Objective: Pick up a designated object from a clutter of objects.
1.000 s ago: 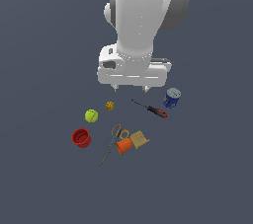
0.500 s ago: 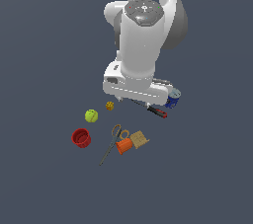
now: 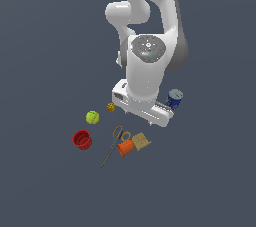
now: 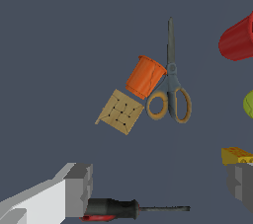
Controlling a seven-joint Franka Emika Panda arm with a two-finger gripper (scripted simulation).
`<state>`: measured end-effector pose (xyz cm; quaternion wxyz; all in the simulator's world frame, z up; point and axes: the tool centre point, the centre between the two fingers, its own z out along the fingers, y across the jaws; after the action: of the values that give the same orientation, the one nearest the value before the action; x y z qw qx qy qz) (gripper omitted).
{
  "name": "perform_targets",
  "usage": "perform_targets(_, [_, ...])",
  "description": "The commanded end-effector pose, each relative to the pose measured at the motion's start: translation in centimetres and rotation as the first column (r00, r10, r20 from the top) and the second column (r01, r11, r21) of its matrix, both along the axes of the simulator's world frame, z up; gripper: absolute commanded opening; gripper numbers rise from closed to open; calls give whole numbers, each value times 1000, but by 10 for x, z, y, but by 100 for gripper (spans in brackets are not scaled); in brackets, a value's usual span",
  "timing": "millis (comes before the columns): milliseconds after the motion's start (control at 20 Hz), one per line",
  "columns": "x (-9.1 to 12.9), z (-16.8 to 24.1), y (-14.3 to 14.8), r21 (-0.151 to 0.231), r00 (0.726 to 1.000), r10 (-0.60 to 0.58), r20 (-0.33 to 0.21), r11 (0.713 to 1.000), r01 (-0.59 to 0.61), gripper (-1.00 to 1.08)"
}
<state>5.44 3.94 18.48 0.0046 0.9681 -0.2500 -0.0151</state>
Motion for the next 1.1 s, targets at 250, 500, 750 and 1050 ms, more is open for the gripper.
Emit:
perform_targets(250, [12,-44,9,1,981,-196,11,981,196,100])
perform_targets(500, [18,-73,14,1,947,-320,17,947,320,100])
perform_targets(750, [22,-97,18,1,909,-417,24,909,417,100])
perform_targets(1050, [24,-116,21,1,872,-488,29,873,488,100])
